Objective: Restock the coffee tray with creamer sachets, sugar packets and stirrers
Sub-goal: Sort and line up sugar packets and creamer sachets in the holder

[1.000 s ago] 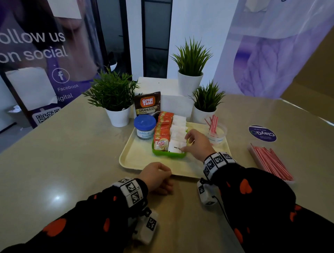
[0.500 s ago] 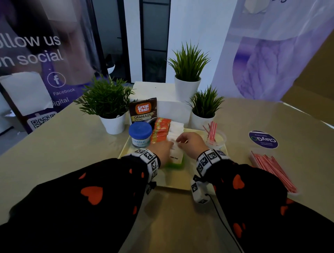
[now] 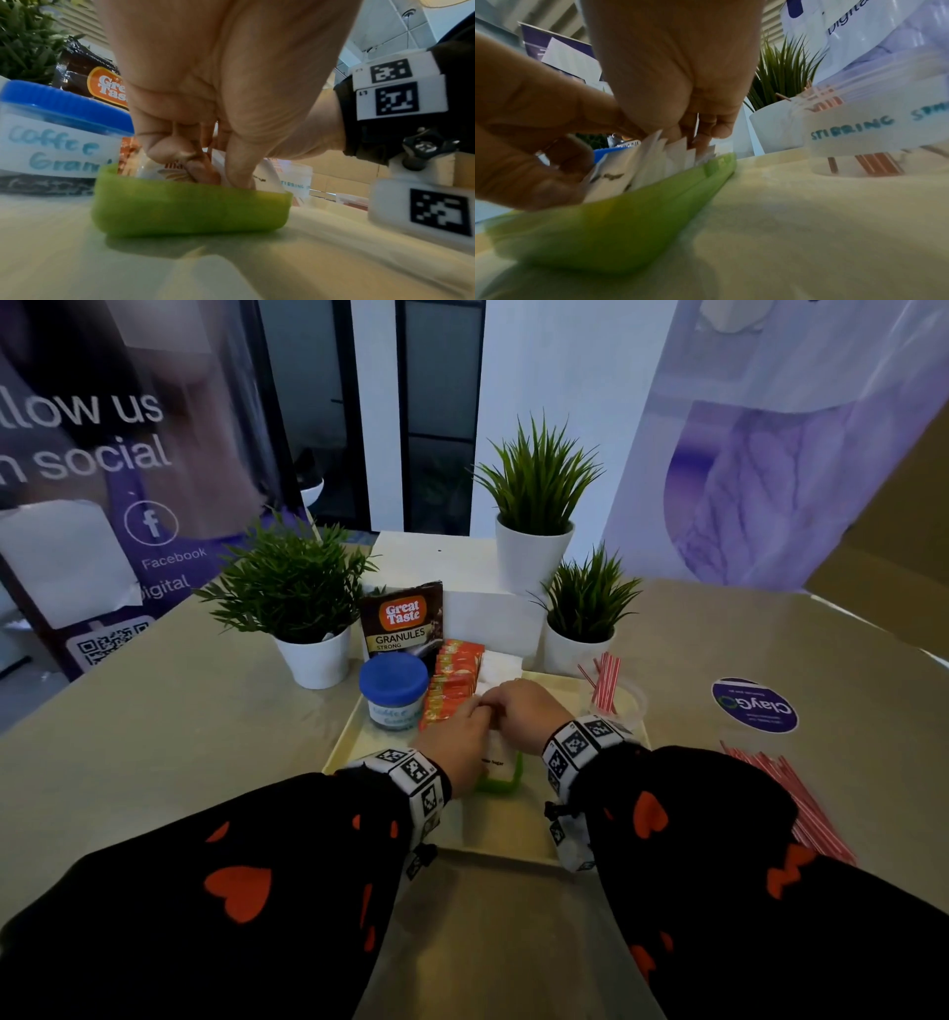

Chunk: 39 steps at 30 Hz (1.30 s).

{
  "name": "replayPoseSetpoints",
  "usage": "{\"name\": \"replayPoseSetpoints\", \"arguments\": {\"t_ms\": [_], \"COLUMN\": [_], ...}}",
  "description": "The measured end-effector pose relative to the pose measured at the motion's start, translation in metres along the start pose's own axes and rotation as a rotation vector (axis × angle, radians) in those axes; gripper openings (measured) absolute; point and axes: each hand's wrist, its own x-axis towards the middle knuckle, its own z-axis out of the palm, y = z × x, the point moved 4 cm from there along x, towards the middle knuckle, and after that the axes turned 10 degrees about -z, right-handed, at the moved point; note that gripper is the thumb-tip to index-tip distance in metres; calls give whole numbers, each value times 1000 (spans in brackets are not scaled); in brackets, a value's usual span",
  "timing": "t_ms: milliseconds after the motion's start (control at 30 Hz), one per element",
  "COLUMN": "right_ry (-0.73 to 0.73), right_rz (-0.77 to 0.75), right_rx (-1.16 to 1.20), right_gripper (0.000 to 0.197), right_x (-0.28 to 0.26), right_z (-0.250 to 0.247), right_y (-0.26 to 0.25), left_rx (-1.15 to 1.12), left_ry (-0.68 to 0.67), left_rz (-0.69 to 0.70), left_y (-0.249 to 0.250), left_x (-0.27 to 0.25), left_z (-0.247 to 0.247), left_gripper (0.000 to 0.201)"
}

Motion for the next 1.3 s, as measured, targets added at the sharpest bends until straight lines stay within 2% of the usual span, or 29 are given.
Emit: {"name": "replayPoseSetpoints", "arguments": {"t_ms": [67,133,200,333,467,600,733,833,967,1033,1133,1233,1300], "right_ry": [105,295,365,318,373,396,356,292,281,270,180,221,254], "right_rz": [83,241,367,447,454,436,395,384,354,320,300,334,331], "right_rx": [91,171,227,293,357,368,294,262,223,192,125,115,128], "right_gripper": [31,34,39,35,18,6,9,13,7,7,12,20,18], "right_x": [-1,-6,-9,-10,-11,-9,-1,10,19,23,24,20,18], "right_z": [-5,-12,-13,-2,0,-1,-7,-8,-12,-15,-15,-16,-17], "right_y": [8,21,34,48,52,55,56,58,56,54,52,56,56], "left_rx": [31,98,141,135,118,138,184,256,286,278,269,274,267], "left_ry": [-43,-66,-81,-84,-171,-235,-210,-183,-190,-197,-192,-192,-185], "left_rz": [3,-10,-13,-16,-74,-95,-64,-33,0,2,-4,-18,-24], "left_y": [1,2,4,6,2,-3,-1,0,-2,-1,2,5,5], "left_x": [-1,-1,2,14,26,32,32,35,39,39,37,37,37], "left_z": [-1,-3,-8,-28,-35,-29,-30,-28,-26,-26,-26,-25,-24], "left_gripper": [73,63,65,113,130,134,128,134,138,136,129,118,118]}}
